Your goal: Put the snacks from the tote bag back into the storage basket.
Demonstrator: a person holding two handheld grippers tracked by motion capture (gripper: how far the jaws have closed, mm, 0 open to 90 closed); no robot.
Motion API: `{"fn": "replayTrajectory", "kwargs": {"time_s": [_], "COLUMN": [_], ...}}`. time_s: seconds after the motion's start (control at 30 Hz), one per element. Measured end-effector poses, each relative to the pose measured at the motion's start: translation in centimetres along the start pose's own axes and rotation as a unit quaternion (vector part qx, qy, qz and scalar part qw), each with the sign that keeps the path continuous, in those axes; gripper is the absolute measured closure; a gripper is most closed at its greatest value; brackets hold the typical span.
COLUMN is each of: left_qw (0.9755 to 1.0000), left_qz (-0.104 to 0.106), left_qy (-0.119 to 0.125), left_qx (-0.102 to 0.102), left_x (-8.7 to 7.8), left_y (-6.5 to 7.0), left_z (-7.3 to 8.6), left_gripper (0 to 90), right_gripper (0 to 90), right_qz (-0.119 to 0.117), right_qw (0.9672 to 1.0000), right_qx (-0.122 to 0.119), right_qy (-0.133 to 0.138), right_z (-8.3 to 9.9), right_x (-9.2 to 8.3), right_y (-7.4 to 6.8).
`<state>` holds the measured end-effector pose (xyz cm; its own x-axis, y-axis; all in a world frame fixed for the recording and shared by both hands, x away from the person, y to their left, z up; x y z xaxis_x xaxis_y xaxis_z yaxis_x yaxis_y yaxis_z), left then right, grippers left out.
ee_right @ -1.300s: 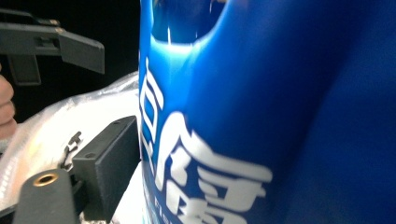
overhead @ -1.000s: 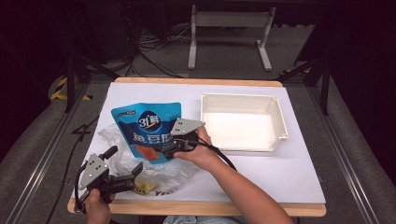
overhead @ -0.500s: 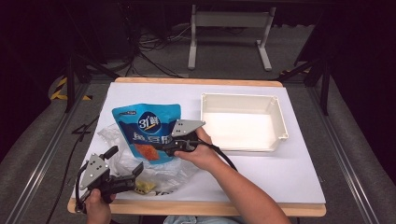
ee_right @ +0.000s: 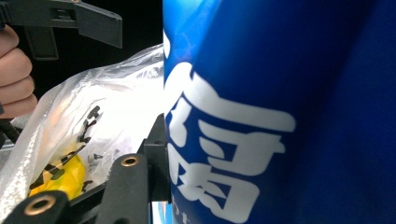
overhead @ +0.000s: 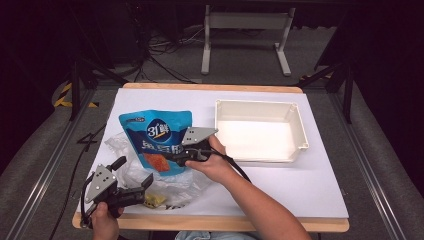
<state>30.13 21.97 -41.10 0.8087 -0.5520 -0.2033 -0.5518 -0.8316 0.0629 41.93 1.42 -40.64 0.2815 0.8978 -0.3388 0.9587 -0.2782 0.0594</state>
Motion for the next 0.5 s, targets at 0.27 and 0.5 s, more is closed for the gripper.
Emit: {"fn": "replayTrajectory", "kwargs": {"time_s": [0.27,0.5], "left_qw": [1.0,1.0], "left_qz": [0.0,0.001], "left_qy": [0.005,0.006], "left_qx": [-0.003,-0.003], "left_x": [0.0,0.0], "left_y": [-0.1,-0.1], "left_z": [0.0,0.0], "left_gripper": [0.1,0.1], "right_gripper": [55.7,55.7], "right_qz": [-0.008,-0.014], "right_qw": [0.9996,0.999], "right_qx": [-0.025,-0.038], "right_qy": [0.01,0.02], "right_z": [-2.4,-5.0], "right_x": [-0.7,-1.9], "right_y": [-0.2,-0.2]}}
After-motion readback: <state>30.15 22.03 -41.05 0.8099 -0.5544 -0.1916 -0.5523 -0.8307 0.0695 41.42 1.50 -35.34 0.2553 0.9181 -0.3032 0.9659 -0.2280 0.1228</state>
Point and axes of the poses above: each handheld gripper's, and its own axes: x roughly forward along the jaws, z roughly out of its underside, y roughly to its right, the point moved 3 cm from there along x, roughly forward along the jaws, and after that the axes turned 2 degrees about y, right-handed, at the moved point
